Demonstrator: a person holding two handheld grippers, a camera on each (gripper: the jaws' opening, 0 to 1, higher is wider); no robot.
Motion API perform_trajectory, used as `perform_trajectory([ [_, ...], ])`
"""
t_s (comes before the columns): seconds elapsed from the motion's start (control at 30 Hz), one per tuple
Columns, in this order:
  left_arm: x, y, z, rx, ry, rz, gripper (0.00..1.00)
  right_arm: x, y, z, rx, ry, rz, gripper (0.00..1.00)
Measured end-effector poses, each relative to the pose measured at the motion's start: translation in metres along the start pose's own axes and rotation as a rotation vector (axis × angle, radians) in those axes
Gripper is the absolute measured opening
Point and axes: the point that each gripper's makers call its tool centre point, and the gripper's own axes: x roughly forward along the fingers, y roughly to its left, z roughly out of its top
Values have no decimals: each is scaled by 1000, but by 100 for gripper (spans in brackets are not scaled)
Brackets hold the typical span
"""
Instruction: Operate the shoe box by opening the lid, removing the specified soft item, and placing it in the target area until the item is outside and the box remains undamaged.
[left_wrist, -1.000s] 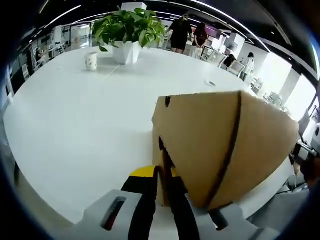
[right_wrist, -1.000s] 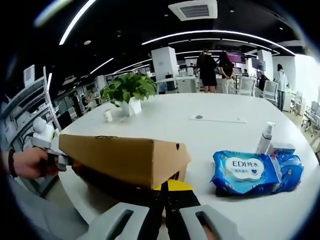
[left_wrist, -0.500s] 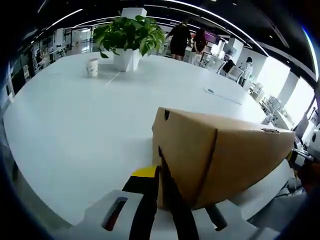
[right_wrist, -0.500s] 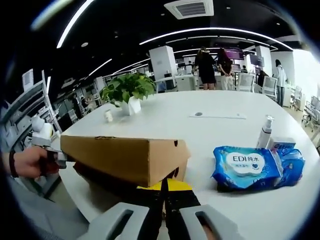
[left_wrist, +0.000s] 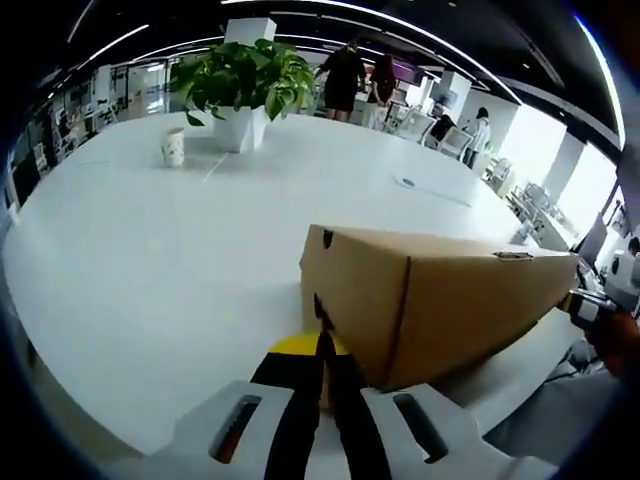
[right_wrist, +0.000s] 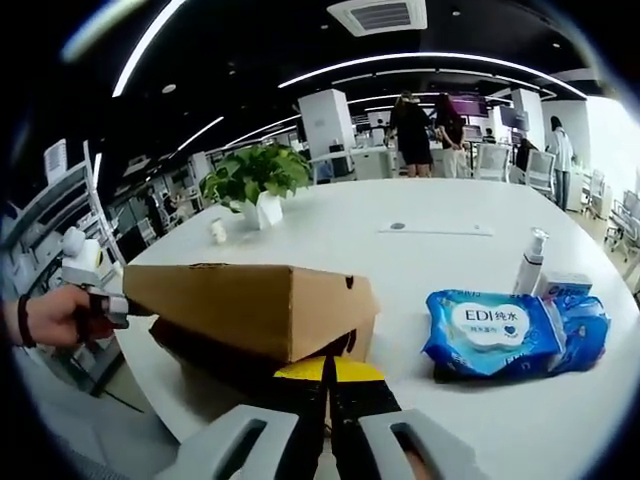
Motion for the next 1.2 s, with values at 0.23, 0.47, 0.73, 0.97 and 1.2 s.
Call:
perform_trajectory([
  [0.23, -7, -5, -4, 18, -18, -35, 0, -1, 1, -1, -6, 9, 11, 0],
  [0.47, -15, -6, -3, 39, -47, -44, 0, -4, 2, -4, -19, 14, 22, 0],
  [0.73, -19, -5, -2, 51, -52, -53, 0, -6, -1, -8, -11, 22, 26, 0],
  [0.97, -23, -6, -5, 62, -52, -58, 0, -4, -3, -10, -19, 36, 32, 0],
  [1.2, -26, -1, -7, 70, -52, -53, 0, -4, -2, -14, -24, 48, 39, 0],
])
